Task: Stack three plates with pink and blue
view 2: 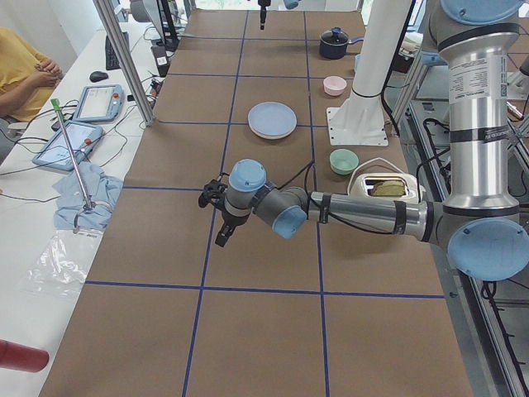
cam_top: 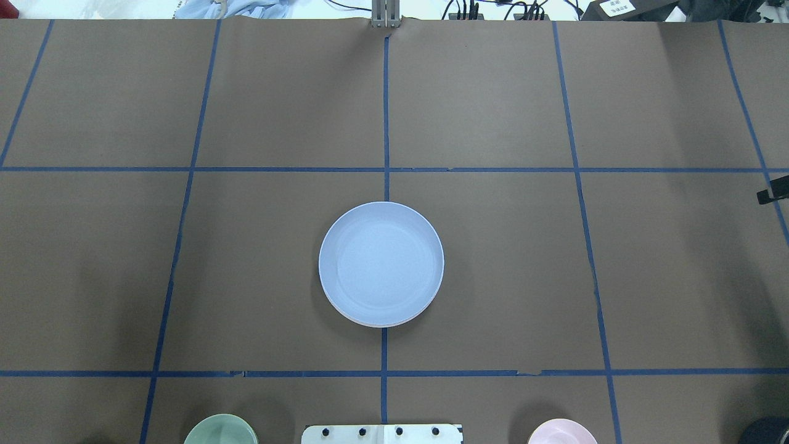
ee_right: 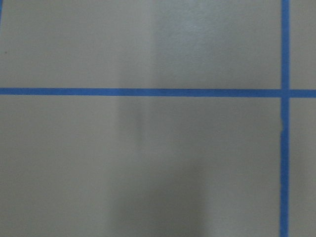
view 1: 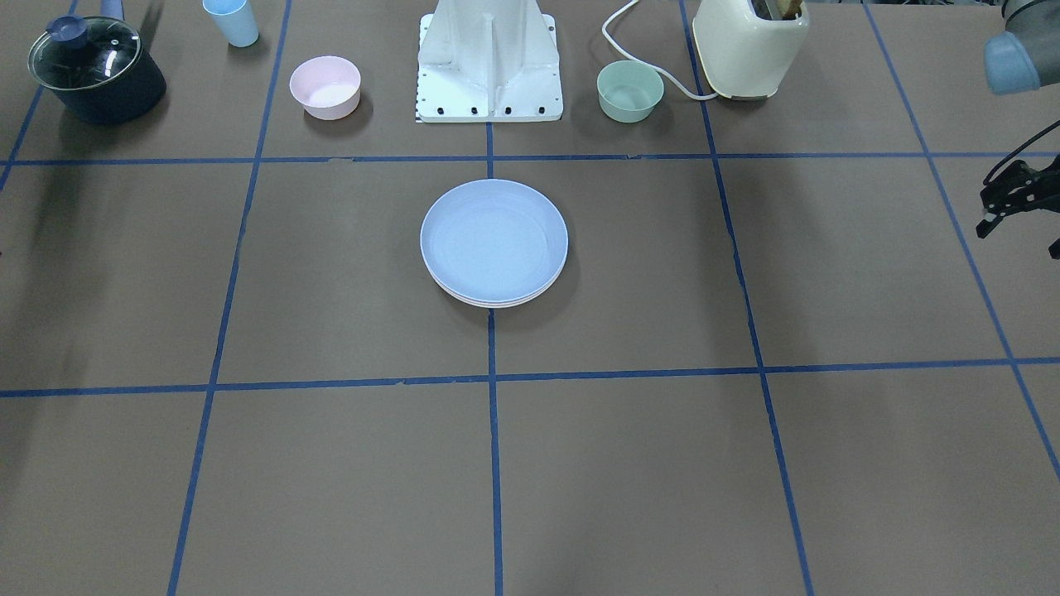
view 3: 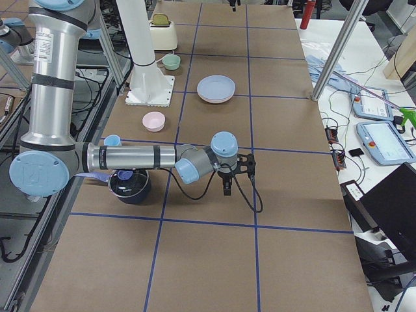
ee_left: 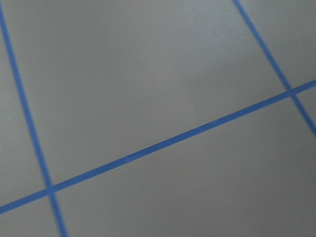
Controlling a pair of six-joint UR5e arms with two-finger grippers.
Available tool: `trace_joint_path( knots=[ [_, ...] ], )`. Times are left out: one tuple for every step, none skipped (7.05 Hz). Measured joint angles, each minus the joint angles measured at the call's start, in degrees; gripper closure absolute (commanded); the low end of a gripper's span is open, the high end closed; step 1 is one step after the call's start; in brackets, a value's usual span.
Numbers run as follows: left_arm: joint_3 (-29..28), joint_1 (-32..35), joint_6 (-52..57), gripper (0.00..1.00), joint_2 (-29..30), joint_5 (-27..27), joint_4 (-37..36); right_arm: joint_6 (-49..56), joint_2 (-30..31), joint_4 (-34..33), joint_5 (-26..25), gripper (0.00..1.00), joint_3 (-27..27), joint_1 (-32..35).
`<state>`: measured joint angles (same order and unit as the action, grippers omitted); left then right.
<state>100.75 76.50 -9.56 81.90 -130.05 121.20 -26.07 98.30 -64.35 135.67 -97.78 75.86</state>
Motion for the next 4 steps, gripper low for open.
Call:
trace_joint_path(
  knots=[
    [0.55, 2.08, 2.90, 0.00, -1.13, -0.02, -0.39, 5.80, -0.11, -4.07, -0.01, 0.00, -0.05, 2.61],
    [0.92, 4.26, 5.42, 0.00, -1.83, -0.30, -0.59, 9.56, -0.19, -6.93, -0.20, 0.00, -0.11, 3.98],
    [0.82, 5.53, 6.94, 0.00, -2.21, -0.53, -0.80, 11.23, -0.17, -8.20, -0.53, 0.00, -0.10, 4.53],
    [0.55, 6.05, 7.47, 0.00, -2.34, -0.82, -0.93, 11.90, -0.15, -8.64, -0.77, 0.00, -0.03, 4.73]
  ],
)
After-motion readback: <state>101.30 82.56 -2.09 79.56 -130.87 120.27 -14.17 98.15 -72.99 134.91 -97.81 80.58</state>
